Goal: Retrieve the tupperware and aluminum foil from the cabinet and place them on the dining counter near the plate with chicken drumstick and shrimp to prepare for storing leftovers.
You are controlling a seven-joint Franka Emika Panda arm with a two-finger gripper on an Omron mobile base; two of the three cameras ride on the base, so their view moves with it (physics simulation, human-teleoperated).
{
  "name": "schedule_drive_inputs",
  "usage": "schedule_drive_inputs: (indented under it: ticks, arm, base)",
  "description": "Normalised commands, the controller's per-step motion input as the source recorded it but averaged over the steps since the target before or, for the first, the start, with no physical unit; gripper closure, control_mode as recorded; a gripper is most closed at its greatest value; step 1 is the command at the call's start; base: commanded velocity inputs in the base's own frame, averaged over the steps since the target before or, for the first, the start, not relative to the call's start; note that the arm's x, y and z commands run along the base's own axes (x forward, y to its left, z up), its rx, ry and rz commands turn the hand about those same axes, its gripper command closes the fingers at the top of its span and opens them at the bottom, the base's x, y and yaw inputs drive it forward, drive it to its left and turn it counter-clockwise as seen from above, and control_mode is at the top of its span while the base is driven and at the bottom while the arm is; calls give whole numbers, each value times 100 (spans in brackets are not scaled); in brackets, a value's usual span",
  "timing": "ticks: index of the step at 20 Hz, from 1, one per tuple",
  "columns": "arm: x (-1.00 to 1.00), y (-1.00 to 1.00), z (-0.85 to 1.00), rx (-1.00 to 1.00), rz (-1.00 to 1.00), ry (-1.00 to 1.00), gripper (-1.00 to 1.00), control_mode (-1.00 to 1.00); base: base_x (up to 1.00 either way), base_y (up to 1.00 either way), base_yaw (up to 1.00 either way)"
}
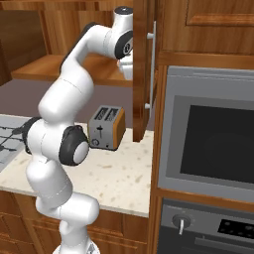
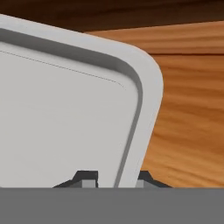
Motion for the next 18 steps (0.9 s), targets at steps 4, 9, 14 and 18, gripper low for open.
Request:
schedule_drive_inputs:
  ticks: [4, 9, 14, 18]
  arm:
    - [-83, 0, 0, 0, 0, 1, 100, -100]
    - [-100, 9, -1, 0, 0, 2, 100, -100]
    - [-100, 54, -9, -1, 5, 1, 100, -100]
    - [-100, 94, -29, -3, 14, 2, 100, -100]
  base:
    - [0, 0, 0]
    - [0, 0, 0]
    - [0, 0, 0]
    - [0, 0, 0]
